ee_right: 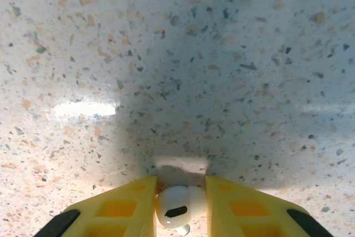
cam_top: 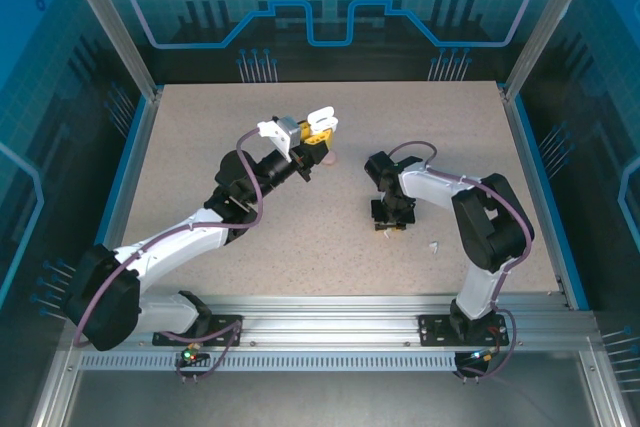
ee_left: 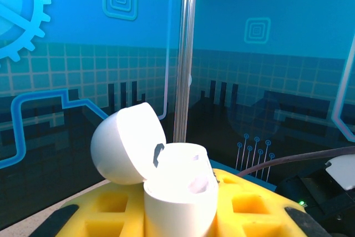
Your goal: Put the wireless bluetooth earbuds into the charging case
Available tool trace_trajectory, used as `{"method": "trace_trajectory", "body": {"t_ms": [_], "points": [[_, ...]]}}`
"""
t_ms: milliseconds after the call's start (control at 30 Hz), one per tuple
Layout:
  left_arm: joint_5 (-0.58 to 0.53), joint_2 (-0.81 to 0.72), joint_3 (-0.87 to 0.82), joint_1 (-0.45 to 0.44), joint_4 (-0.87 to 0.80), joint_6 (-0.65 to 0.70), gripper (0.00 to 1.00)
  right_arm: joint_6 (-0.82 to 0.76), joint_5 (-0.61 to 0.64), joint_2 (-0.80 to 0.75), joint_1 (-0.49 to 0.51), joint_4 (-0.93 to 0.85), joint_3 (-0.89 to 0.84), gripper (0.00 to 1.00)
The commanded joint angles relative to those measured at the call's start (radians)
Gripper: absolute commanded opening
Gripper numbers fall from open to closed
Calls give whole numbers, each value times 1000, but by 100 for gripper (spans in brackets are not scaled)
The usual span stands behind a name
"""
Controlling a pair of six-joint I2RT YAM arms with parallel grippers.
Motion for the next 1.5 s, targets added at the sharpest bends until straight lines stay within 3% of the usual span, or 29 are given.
{"method": "trace_trajectory", "body": {"t_ms": [0,233,500,733,1000,1200,1467], "points": [[10,4,32,-6,38,-2,0,22,19,-32,13,3,-13,26],[12,5,35,-7,35,0,0,37,28,-108,13,7,-19,25],[18,8,46,-7,37,67,0,46,27,-321,4,11,40,25],[40,25,59,-7,34,140,0,-1,-24,-474,-18,18,227,26],[68,65,85,-10,49,195,0,-39,-87,-515,-28,104,493,28],[-59,105,126,-51,110,288,0,-15,-117,-558,-24,284,521,28],[-257,271,271,-139,251,479,0,44,-104,-627,1,598,354,29]]}}
